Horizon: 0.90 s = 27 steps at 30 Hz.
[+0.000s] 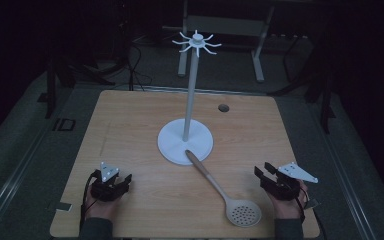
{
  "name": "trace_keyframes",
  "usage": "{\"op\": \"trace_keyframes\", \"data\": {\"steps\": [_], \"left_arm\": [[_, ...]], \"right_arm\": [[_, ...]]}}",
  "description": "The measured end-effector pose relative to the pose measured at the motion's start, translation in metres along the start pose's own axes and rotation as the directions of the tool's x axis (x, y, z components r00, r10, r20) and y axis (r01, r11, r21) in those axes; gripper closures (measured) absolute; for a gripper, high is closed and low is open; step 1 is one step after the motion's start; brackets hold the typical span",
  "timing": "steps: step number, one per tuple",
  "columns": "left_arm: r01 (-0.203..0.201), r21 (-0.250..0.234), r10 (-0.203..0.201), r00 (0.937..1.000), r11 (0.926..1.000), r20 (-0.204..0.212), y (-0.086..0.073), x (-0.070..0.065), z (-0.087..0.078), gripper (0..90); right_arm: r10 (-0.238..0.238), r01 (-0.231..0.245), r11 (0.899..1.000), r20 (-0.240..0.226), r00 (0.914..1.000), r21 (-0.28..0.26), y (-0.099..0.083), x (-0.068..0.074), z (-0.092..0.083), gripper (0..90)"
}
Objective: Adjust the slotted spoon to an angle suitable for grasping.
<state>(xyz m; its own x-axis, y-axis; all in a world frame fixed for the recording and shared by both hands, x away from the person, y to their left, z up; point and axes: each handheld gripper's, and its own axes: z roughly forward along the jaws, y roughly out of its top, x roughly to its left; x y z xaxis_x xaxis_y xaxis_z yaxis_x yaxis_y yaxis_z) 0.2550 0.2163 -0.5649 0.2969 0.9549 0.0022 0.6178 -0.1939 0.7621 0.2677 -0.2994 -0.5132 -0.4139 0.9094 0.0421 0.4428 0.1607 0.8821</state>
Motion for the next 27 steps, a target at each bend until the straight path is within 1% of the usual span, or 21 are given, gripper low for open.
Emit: {"op": "trace_keyframes", "data": {"steps": [1,2,3,4,6,7,8,9,10,11,13,14,15,16,17,22,24,26,27], "left_arm": [[-0.002,0.001,0.002,1.0000,1.0000,0.004,0.000,0.000,0.000,48.0],[-0.002,0.001,0.002,1.0000,1.0000,0.007,0.001,0.000,0.000,48.0],[-0.002,0.000,0.002,0.9999,1.0000,0.011,0.001,0.000,0.000,48.0],[-0.003,-0.001,0.003,0.9999,1.0000,0.013,0.001,0.000,0.000,48.0],[-0.006,-0.004,0.006,0.9998,1.0000,0.018,0.001,0.000,0.000,48.1],[-0.002,-0.009,0.003,0.9998,1.0000,0.020,0.001,0.000,0.000,48.1],[-0.002,-0.009,0.002,0.9998,1.0000,0.020,0.001,0.000,-0.001,48.1],[-0.005,-0.008,0.005,0.9998,1.0000,0.021,0.001,-0.001,-0.001,48.1],[-0.010,-0.007,0.010,0.9997,0.9999,0.023,0.001,-0.001,-0.001,48.1],[-0.012,-0.009,0.012,0.9997,0.9999,0.022,0.001,-0.001,-0.002,48.1],[-0.010,-0.018,0.011,0.9997,0.9998,0.022,0.000,-0.001,-0.003,48.1],[-0.010,-0.018,0.011,0.9997,0.9998,0.020,0.000,-0.001,-0.003,48.1],[-0.009,-0.019,0.010,0.9998,0.9998,0.020,0.000,-0.001,-0.004,48.1],[-0.010,-0.019,0.010,0.9998,0.9998,0.019,0.000,0.000,-0.004,48.1],[-0.010,-0.019,0.010,0.9998,0.9998,0.019,0.000,0.000,-0.004,48.1],[-0.015,-0.020,0.015,0.9997,0.9997,0.020,-0.001,-0.001,-0.004,48.0],[-0.015,-0.021,0.015,0.9997,0.9997,0.020,-0.001,-0.001,-0.005,48.0],[-0.014,-0.021,0.014,0.9997,0.9997,0.021,-0.001,-0.001,-0.005,48.0],[-0.011,-0.023,0.012,0.9997,0.9997,0.021,-0.001,-0.001,-0.005,48.0]], "right_arm": [[-0.009,0.009,1.000,0.015,0.9998,0.011,0.000,0.002,0.000,54.5],[-0.030,0.029,0.999,0.032,0.9991,0.039,0.000,0.006,0.002,57.4],[-0.030,0.029,0.999,0.032,0.9991,0.039,0.000,0.006,0.002,57.4],[-0.042,0.040,0.998,0.043,0.9982,0.051,0.001,0.008,0.003,57.8],[-0.058,0.056,0.997,0.034,0.9977,0.056,0.002,0.012,0.003,59.5],[-0.081,0.079,0.995,0.039,0.9959,0.064,0.004,0.016,0.004,61.3],[-0.081,0.079,0.995,0.039,0.9959,0.064,0.004,0.016,0.004,61.3],[-0.113,0.109,0.991,0.048,0.9925,0.074,0.006,0.022,0.004,62.4],[-0.113,0.109,0.991,0.048,0.9925,0.074,0.006,0.022,0.004,62.4],[-0.128,0.124,0.989,0.050,0.9905,0.081,0.007,0.025,0.004,62.8],[-0.150,0.146,0.985,0.041,0.9878,0.086,0.011,0.030,0.004,64.0],[-0.174,0.171,0.981,0.031,0.9842,0.090,0.014,0.036,0.005,66.7],[-0.174,0.171,0.981,0.031,0.9842,0.090,0.014,0.036,0.005,66.7],[-0.185,0.182,0.979,0.025,0.9824,0.092,0.015,0.038,0.005,68.4],[-0.204,0.201,0.975,0.016,0.9789,0.098,0.018,0.043,0.006,70.0],[-0.231,0.229,0.968,0.008,0.9729,0.101,0.025,0.049,0.006,69.6],[-0.242,0.241,0.965,0.000,0.9702,0.108,0.029,0.053,0.006,67.0],[-0.247,0.247,0.962,-0.015,0.9688,0.113,0.032,0.057,0.006,67.7],[-0.257,0.259,0.957,-0.027,0.9660,0.130,0.036,0.061,0.008,67.4]]}}
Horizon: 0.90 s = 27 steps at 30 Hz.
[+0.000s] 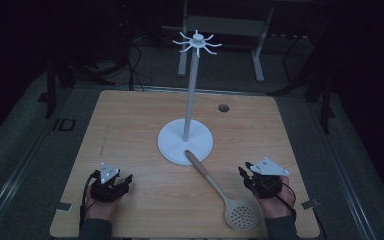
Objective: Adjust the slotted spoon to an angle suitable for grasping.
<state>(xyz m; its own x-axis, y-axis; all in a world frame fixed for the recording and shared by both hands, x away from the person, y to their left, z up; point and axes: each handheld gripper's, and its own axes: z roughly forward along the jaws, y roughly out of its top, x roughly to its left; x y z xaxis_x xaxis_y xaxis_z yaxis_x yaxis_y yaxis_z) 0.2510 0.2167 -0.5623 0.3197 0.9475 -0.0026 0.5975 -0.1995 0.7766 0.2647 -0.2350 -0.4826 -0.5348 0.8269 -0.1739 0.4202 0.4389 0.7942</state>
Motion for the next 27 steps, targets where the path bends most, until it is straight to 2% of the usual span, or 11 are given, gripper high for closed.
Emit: {"op": "trace_keyframes", "data": {"steps": [8,12,21,27], "left_arm": [[0.001,-0.001,-0.001,1.0000,1.0000,0.001,0.000,0.000,0.000,48.0],[0.002,0.000,-0.002,1.0000,1.0000,0.001,0.000,0.000,0.000,48.0],[0.002,0.000,-0.002,1.0000,1.0000,-0.001,0.000,0.000,0.000,47.9],[0.004,-0.003,-0.004,1.0000,1.0000,0.000,0.000,0.000,0.000,47.9]], "right_arm": [[0.000,0.001,0.999,-0.031,0.9995,0.035,0.014,0.007,0.005,68.4],[-0.006,0.012,0.996,-0.072,0.9974,0.083,0.024,0.012,0.014,70.2],[-0.044,0.061,0.989,-0.129,0.9907,0.133,0.037,0.022,0.031,67.3],[-0.062,0.092,0.979,-0.167,0.9841,0.179,0.040,0.030,0.050,64.9]]}}
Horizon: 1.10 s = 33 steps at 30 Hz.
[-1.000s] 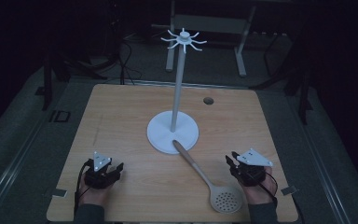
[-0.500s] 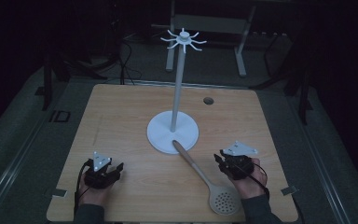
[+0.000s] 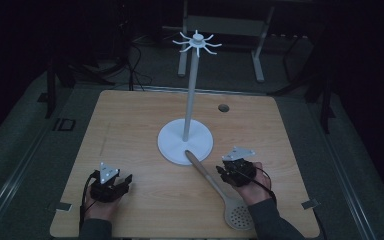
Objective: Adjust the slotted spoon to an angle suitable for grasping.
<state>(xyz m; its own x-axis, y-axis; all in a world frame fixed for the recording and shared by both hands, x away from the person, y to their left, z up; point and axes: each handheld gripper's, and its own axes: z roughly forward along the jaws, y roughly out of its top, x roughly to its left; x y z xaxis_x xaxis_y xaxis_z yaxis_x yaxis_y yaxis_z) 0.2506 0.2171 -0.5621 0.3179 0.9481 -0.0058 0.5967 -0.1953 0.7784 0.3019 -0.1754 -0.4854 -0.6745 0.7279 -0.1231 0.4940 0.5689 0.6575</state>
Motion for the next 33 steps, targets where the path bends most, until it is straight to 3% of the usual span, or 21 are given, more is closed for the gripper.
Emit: {"op": "trace_keyframes", "data": {"steps": [7,13,24,33], "left_arm": [[0.000,0.001,0.000,1.0000,1.0000,0.000,0.000,0.000,0.000,47.9],[0.001,0.000,-0.001,1.0000,1.0000,0.000,0.000,0.000,0.000,47.9],[0.001,0.000,-0.001,1.0000,1.0000,0.001,0.000,0.000,0.000,47.9],[0.005,-0.005,-0.005,1.0000,1.0000,0.000,0.000,0.002,-0.001,47.8]], "right_arm": [[0.002,0.005,0.996,-0.070,0.9975,0.087,0.001,0.003,0.024,61.9],[0.028,-0.005,0.987,-0.138,0.9900,0.163,0.002,0.004,0.046,59.4],[0.035,0.009,0.970,-0.175,0.9839,0.243,0.009,0.009,0.068,59.1],[0.015,0.038,0.956,-0.179,0.9838,0.291,0.017,0.013,0.080,69.8]]}}
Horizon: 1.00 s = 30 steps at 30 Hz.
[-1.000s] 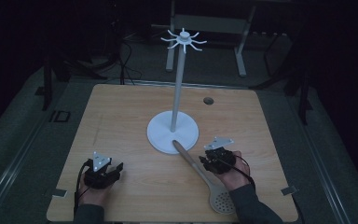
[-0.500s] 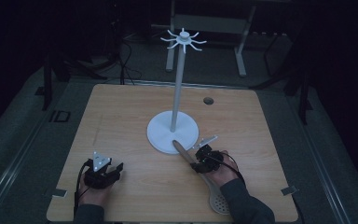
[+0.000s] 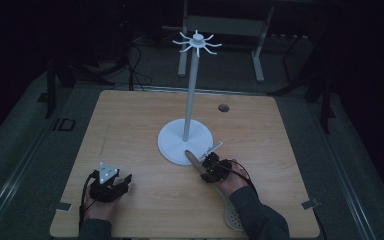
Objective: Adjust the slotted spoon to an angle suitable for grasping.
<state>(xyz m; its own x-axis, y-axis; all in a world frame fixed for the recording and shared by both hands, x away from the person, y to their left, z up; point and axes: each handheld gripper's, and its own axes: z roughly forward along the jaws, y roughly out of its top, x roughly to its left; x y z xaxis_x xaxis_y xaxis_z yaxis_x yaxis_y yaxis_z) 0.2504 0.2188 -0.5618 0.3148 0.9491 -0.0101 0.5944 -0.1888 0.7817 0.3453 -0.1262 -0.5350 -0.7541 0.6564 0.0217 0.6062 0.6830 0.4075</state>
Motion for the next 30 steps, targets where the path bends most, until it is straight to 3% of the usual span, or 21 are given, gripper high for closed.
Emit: {"op": "trace_keyframes", "data": {"steps": [20,30], "left_arm": [[-0.002,0.001,0.002,1.0000,1.0000,-0.001,0.0000,-0.0005,0.0002,47.8],[0.000,-0.002,0.000,1.0000,1.0000,-0.001,0.0001,0.0004,0.0002,47.8]], "right_arm": [[0.005,-0.007,0.999,0.037,0.9993,0.048,0.0073,0.0046,0.0038,71.5],[0.027,-0.028,0.999,0.029,0.9992,0.036,0.0062,0.0037,0.0033,72.4]]}}
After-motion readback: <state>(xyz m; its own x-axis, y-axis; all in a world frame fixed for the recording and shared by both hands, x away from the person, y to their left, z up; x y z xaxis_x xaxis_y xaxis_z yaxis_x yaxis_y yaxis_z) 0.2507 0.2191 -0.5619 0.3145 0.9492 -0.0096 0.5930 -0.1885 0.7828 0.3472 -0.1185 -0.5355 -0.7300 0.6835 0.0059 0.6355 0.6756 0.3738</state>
